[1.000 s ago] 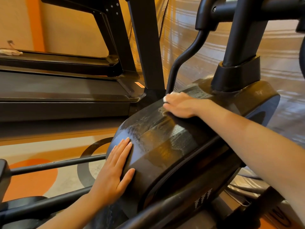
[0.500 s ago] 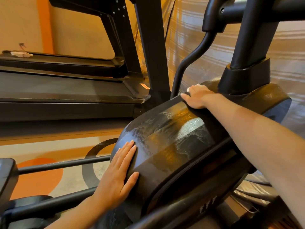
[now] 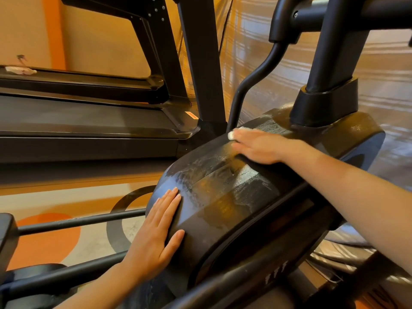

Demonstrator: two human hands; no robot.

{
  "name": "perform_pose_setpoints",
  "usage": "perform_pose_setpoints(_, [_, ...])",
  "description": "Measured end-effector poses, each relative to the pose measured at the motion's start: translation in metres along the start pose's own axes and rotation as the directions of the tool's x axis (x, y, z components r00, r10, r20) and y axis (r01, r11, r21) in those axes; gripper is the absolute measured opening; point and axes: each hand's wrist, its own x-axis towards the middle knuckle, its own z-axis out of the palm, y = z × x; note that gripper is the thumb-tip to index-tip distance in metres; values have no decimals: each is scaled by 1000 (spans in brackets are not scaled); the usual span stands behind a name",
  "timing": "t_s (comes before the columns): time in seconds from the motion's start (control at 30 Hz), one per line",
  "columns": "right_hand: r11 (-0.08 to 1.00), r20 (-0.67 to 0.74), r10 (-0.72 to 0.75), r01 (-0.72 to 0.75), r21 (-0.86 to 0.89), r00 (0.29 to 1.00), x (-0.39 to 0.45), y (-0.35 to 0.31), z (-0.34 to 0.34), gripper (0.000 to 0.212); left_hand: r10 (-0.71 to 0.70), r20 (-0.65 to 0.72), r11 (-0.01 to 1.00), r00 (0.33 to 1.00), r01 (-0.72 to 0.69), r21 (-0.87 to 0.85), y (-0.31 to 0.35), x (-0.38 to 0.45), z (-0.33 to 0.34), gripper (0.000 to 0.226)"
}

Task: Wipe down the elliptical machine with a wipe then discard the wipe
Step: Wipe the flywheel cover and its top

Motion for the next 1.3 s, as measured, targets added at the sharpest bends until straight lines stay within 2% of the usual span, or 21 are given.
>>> perform_pose_setpoints(0.1, [974,-103,214,-221,-56,971,8,40,-4,47,-5,3,1000,1000,5,-4,0,0,0,67])
perform_pose_setpoints(0.2, [947,-149,301,-314,-70,942,8,29,10,60,-3,1,1000,1000,3,-3,-1,0,0,67])
perform_pose_setpoints(0.23, [961,-151,262,-273,-55,953,5,15,14,60,1,0,1000,1000,-1,2,-1,0,0,67])
perform_pose_setpoints(0.33, [1000,-104,-10,8,-18,995,-18,-34,29,50,12,3,1000,1000,-12,21,-1,0,0,67])
perform_pose_setpoints(0.43, [961,-27,-265,262,-91,964,-45,-69,46,57,8,4,1000,1000,-9,15,-1,-1,0,66])
perform_pose_setpoints(0.53, [927,-3,-347,343,-155,938,-61,-75,53,57,7,1,1000,1000,-7,11,-1,-1,0,66])
perform_pose_setpoints(0.63, [948,-10,-291,287,-137,957,-68,-61,43,55,17,1,1000,1000,-17,6,-1,-1,0,66])
perform_pose_setpoints(0.8, [991,-43,8,-13,-129,999,-75,-3,17,59,27,7,999,1000,-27,18,-1,-1,0,65])
perform_pose_setpoints(1.0, [961,-200,247,-266,-78,948,-86,50,6,56,28,12,999,1000,-28,26,-1,-1,0,64])
perform_pose_setpoints(1.07, [956,-267,253,-283,-81,930,-84,50,15,55,38,13,999,999,-38,30,-2,-1,0,64])
perform_pose_setpoints(1.13, [968,-316,205,-239,-73,927,-83,45,23,54,38,18,999,999,-38,31,-2,-1,0,64])
perform_pose_setpoints(1.3, [997,-285,26,-46,-61,958,-101,21,39,61,30,25,998,999,-31,53,-5,-1,-1,67])
